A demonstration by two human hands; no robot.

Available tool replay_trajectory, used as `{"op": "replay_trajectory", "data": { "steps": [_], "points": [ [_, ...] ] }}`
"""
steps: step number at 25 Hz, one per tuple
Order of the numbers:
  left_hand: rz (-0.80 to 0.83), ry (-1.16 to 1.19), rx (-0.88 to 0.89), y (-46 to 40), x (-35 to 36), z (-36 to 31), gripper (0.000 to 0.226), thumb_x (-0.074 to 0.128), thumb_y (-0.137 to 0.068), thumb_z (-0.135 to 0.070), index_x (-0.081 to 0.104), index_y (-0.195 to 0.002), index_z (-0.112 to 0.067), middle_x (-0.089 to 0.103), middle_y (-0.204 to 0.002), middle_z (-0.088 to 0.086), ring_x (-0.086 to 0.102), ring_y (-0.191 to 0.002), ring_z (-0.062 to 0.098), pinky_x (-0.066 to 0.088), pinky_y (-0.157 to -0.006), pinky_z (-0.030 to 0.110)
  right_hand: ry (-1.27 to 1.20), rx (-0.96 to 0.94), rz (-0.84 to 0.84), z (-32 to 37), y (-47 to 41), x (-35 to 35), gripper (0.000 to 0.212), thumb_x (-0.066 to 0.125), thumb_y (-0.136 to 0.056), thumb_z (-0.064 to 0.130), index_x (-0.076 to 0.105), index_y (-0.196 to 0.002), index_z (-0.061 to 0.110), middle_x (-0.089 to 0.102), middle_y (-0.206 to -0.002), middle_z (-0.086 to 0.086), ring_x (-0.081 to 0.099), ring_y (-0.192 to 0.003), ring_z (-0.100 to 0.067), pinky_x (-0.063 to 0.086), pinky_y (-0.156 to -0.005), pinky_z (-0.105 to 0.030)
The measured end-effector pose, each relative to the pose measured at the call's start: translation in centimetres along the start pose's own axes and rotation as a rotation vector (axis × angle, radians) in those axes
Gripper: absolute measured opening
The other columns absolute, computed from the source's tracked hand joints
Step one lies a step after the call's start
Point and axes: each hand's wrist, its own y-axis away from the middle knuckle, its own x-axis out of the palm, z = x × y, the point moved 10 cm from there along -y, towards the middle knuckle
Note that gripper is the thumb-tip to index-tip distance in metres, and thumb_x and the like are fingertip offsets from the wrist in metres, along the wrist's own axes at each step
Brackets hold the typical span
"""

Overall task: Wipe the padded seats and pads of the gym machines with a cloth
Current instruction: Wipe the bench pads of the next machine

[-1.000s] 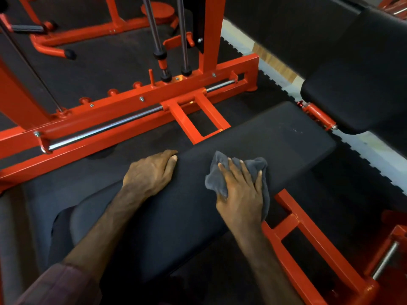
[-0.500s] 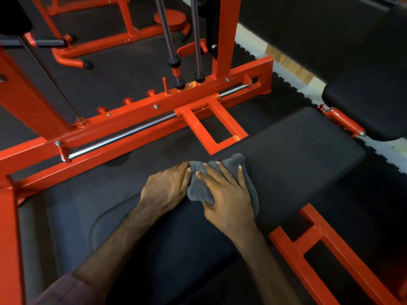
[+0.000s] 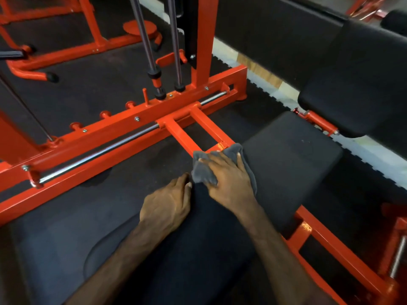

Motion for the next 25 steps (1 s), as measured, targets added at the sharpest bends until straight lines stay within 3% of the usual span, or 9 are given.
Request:
{"op": "replay_trajectory", "data": {
  "steps": [3,5,7,10,12,14,17,22,25],
  "points": [
    [0.021,-0.021,-0.016,0.1,0.1,0.1,0.051,0.021,-0.11,-0.055,0.039,-0.153,-0.036,0.053,-0.155,-0.011,0.063,-0.129,0.026,0.054,-0.097,0.047,0.041,0.097,-0.069,-2.8,1.9,-1.0,0.056,0.051,-0.085,0.032,0.06,-0.141,0.029,0.06,-0.143,0.007,0.049,-0.142,-0.019,0.031,-0.12,-0.058],
    [0.031,-0.018,-0.024,0.0,0.1,0.0,0.05,0.021,-0.109,-0.056,0.041,-0.151,-0.037,0.054,-0.155,-0.011,0.062,-0.129,0.028,0.053,-0.098,0.048,0.02,0.008,-0.043,-1.6,4.2,-0.6,0.06,0.054,-0.084,0.033,0.059,-0.144,0.029,0.056,-0.151,0.009,0.045,-0.147,-0.017,0.027,-0.123,-0.057],
    [0.039,-0.018,-0.039,-0.3,0.1,-0.2,0.049,0.02,-0.109,-0.056,0.042,-0.148,-0.037,0.055,-0.153,-0.01,0.062,-0.129,0.029,0.053,-0.098,0.048,0.013,-0.118,0.022,-0.7,2.7,0.3,0.056,0.057,-0.083,0.033,0.06,-0.139,0.031,0.058,-0.145,0.012,0.047,-0.144,-0.015,0.028,-0.122,-0.056],
    [0.044,-0.022,-0.057,-1.2,0.2,-0.8,0.052,0.021,-0.11,-0.055,0.042,-0.153,-0.036,0.052,-0.157,-0.011,0.059,-0.134,0.027,0.051,-0.102,0.047,0.032,0.015,0.045,-3.8,-0.4,-0.4,0.051,0.058,-0.086,0.033,0.058,-0.137,0.032,0.058,-0.141,0.01,0.048,-0.142,-0.017,0.029,-0.122,-0.057],
    [0.051,-0.02,-0.058,-1.7,0.4,-1.7,0.053,0.021,-0.111,-0.056,0.038,-0.157,-0.037,0.047,-0.161,-0.012,0.056,-0.139,0.025,0.048,-0.106,0.047,0.013,0.132,-0.039,-5.6,2.3,-1.9,0.06,0.068,-0.084,0.03,0.057,-0.143,0.028,0.055,-0.149,0.003,0.045,-0.146,-0.019,0.029,-0.121,-0.061],
    [0.052,-0.015,-0.054,-2.0,0.7,-2.1,0.054,0.021,-0.11,-0.056,0.036,-0.159,-0.038,0.045,-0.163,-0.013,0.054,-0.14,0.025,0.047,-0.108,0.047,0.046,0.106,-0.097,-4.4,5.8,-2.9,0.067,0.073,-0.078,0.027,0.058,-0.144,0.026,0.056,-0.15,0.0,0.046,-0.145,-0.022,0.033,-0.119,-0.063],
    [0.087,0.003,-0.039,-3.1,1.5,-2.1,0.057,0.019,-0.109,-0.06,0.035,-0.159,-0.039,0.044,-0.164,-0.014,0.052,-0.143,0.025,0.045,-0.112,0.048,0.001,-0.019,-0.054,-3.8,3.3,-2.0,0.066,0.068,-0.076,0.027,0.06,-0.141,0.028,0.059,-0.145,0.005,0.049,-0.143,-0.021,0.031,-0.119,-0.064],
    [0.108,0.024,-0.032,-3.5,1.6,-2.2,0.055,0.02,-0.108,-0.061,0.036,-0.158,-0.043,0.043,-0.164,-0.017,0.049,-0.146,0.02,0.041,-0.118,0.046,0.055,0.161,-0.04,-9.2,2.7,-1.9,0.065,0.058,-0.082,0.032,0.054,-0.147,0.032,0.054,-0.151,0.007,0.043,-0.147,-0.018,0.026,-0.122,-0.06],
    [0.115,0.03,-0.025,-4.0,1.9,-2.5,0.054,0.02,-0.109,-0.059,0.035,-0.158,-0.042,0.045,-0.163,-0.014,0.049,-0.146,0.022,0.041,-0.117,0.046,0.015,0.02,-0.027,-5.4,3.9,-1.6,0.062,0.06,-0.08,0.03,0.057,-0.142,0.032,0.058,-0.145,0.013,0.045,-0.146,-0.014,0.027,-0.122,-0.061]
  ]
}}
